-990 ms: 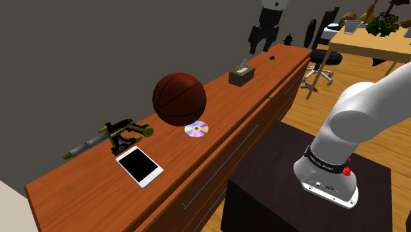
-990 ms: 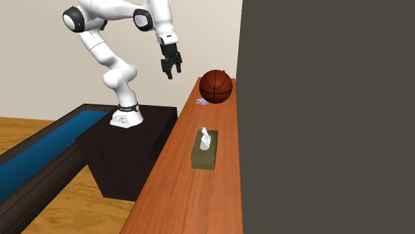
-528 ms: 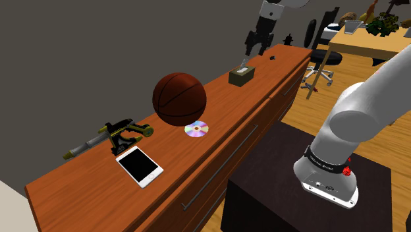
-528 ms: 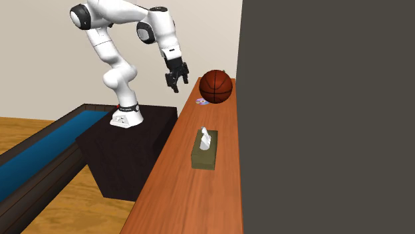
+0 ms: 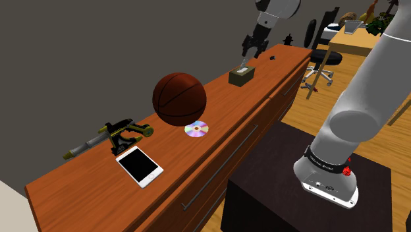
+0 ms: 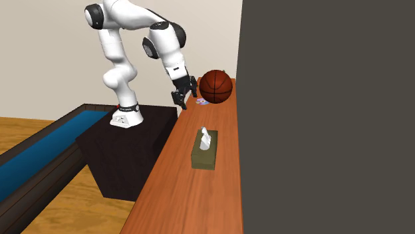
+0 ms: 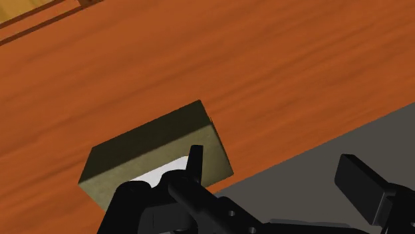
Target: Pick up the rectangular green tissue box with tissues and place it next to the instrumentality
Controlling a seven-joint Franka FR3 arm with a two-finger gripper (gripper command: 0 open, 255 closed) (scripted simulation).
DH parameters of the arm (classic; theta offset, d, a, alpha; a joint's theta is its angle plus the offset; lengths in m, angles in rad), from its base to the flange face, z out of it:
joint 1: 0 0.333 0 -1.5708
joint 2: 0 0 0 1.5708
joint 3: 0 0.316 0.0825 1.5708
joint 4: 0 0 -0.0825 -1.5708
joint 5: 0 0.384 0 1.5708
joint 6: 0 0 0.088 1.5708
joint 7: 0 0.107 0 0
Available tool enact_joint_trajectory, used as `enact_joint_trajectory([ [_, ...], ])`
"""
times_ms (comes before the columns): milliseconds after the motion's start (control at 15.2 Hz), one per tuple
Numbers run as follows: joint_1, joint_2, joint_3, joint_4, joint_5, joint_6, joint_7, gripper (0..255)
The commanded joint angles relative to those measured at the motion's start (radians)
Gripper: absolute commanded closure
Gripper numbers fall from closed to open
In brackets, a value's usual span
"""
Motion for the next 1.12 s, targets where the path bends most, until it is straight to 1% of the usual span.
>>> enact_joint_trajectory([
  [0, -0.011, 0.082, -0.021, 0.044, 0.086, 0.013, -0.053, 0],
  [198, -0.052, 0.212, -0.035, 0.138, 0.214, 0.000, -0.126, 0],
  [462, -0.135, 0.379, -0.023, 0.278, 0.364, -0.035, -0.193, 0],
  [924, -0.134, 0.429, 0.004, 0.261, 0.408, 0.025, -0.217, 0],
  [1056, -0.134, 0.434, 0.007, 0.260, 0.412, 0.029, -0.220, 0],
])
